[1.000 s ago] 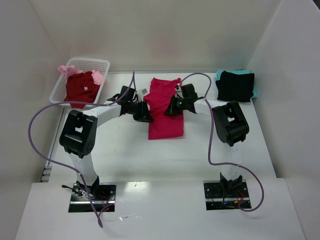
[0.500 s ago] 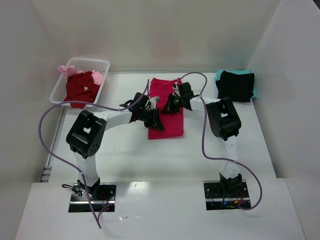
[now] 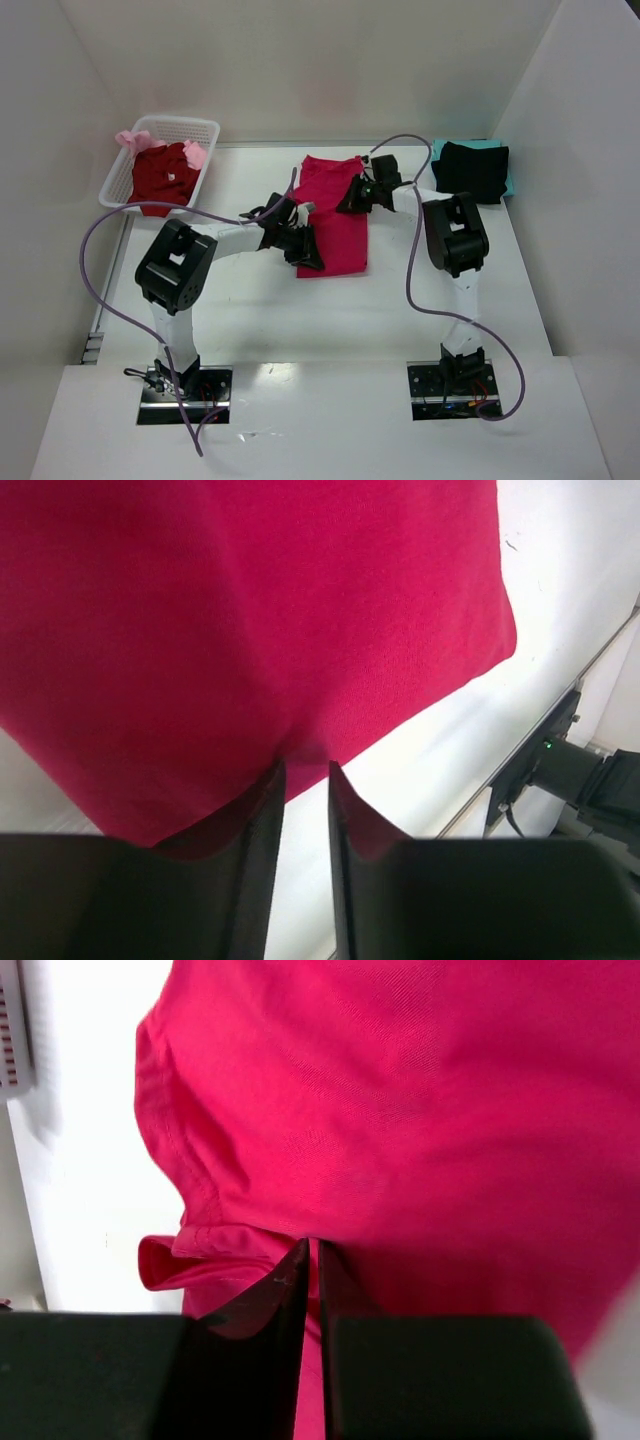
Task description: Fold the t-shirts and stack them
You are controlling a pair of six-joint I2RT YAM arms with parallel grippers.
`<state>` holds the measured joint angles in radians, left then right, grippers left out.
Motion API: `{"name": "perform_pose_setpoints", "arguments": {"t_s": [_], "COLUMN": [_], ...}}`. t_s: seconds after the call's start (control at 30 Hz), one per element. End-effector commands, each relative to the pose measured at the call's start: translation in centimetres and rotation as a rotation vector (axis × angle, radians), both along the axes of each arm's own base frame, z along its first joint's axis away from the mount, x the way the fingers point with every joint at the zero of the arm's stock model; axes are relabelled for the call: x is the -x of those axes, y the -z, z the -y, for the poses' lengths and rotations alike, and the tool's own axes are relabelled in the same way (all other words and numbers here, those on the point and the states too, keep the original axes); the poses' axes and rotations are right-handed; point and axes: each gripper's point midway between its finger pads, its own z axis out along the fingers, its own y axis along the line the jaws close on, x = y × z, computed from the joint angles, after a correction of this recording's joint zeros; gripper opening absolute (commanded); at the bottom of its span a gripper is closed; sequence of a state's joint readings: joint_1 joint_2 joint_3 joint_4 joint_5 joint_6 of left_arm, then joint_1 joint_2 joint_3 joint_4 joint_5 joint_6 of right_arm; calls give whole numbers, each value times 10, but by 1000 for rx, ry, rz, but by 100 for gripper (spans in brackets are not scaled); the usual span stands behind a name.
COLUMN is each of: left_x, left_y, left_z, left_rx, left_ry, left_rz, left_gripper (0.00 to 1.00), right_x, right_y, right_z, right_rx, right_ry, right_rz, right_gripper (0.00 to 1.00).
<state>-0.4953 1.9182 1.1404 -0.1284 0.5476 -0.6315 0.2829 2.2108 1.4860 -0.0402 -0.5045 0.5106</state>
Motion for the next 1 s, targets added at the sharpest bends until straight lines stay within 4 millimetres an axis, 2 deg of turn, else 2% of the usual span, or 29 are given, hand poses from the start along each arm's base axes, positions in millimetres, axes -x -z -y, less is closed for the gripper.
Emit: {"name": "perform_pose_setpoints", "arguments": {"t_s": [0.0, 0.03, 0.1, 0.13, 0.17, 0.2, 0.27, 0.3, 0.37, 0.4, 0.43, 0.47, 0.53, 0.57, 0.63, 0.67, 0.7, 0.73, 0.77, 0.83, 0.97], "left_x": [-2, -3, -10, -11, -12, -17, -24, -27, -39, -43, -49, -60, -68, -75, -90, -96, -99, -107, -114, -121, -132], "left_y": [-22, -24, -38, -46, -53, -66, -74, -80, -81, -79, -77, -74, -62, -60, -50, -50, -41, -41, -47, -42, -42], "left_z": [3, 4, 7, 7, 8, 10, 9, 8, 2, -2, -9, -21, -31, -34, -44, -44, -43, -47, -42, -38, -37], "left_rx": [29, 27, 40, 43, 49, 64, 51, 41, -8, -33, -66, -114, -141, -138, -130, -117, -111, -110, -96, -94, -88], "left_ry": [17, 17, 25, 32, 32, 32, 19, 6, -32, -46, -76, -127, -157, -170, -199, -201, -187, -199, -182, -168, -163], "left_rz": [58, 55, 92, 109, 120, 150, 186, 201, 241, 258, 258, 280, 263, 270, 268, 273, 260, 264, 285, 287, 299], "left_gripper": [33, 39, 45, 49, 57, 60, 65, 68, 70, 74, 78, 79, 79, 79, 79, 78, 76, 69, 66, 60, 56], "right_x": [-28, -29, -19, -15, -8, -3, 11, 16, 34, 38, 43, 55, 68, 76, 82, 87, 88, 86, 87, 89, 83], "right_y": [-69, -94, -103, -131, -129, -136, -148, -147, -134, -125, -120, -101, -89, -74, -69, -64, -61, -63, -59, -55, -54], "right_z": [10, 10, 17, 20, 27, 30, 41, 44, 53, 58, 61, 66, 70, 73, 72, 73, 73, 73, 71, 69, 67], "right_rx": [-6, -9, 13, 7, 31, 38, 62, 72, 106, 129, 140, 155, 166, 176, 161, 163, 163, 160, 154, 140, 136], "right_ry": [12, 4, 17, 29, 46, 58, 91, 100, 115, 131, 138, 147, 158, 155, 155, 154, 154, 155, 144, 142, 142], "right_rz": [181, 237, 251, 301, 302, 314, 322, 313, 258, 238, 226, 179, 145, 116, 114, 108, 107, 117, 105, 91, 103], "right_gripper": [13, 17, 28, 32, 39, 43, 44, 43, 36, 29, 27, 27, 24, 24, 23, 23, 23, 23, 23, 23, 23]}}
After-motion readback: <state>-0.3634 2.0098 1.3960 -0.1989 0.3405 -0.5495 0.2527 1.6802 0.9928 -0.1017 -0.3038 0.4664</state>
